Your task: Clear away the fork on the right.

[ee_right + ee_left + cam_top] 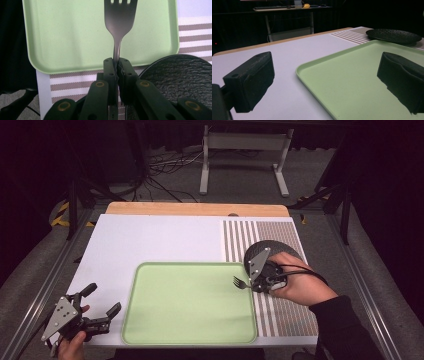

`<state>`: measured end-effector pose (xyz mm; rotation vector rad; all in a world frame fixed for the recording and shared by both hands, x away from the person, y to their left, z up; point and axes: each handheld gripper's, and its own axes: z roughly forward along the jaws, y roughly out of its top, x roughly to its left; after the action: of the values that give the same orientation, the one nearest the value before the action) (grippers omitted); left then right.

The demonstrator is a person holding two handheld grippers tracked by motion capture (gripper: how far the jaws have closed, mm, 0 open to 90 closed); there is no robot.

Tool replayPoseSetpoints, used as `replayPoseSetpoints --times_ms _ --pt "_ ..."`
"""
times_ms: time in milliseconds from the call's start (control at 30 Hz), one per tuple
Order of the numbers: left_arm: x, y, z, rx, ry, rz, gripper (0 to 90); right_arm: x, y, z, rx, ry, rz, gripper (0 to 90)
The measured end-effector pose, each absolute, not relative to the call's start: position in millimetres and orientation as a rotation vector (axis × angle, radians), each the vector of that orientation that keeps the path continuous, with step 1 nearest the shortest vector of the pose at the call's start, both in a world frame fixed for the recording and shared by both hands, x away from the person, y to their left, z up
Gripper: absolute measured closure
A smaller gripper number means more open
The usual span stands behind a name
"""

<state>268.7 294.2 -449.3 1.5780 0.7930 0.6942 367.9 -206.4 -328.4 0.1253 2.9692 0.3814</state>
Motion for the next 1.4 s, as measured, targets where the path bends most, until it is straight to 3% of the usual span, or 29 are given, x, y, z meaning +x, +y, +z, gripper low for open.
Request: replayPoseSetpoints --times_ms 1400 --pt "268.9 294.6 -449.1 1.579 0.790 0.695 1.7 373.4 -163.6 -332.1 1.182 2.827 0.564 84.9"
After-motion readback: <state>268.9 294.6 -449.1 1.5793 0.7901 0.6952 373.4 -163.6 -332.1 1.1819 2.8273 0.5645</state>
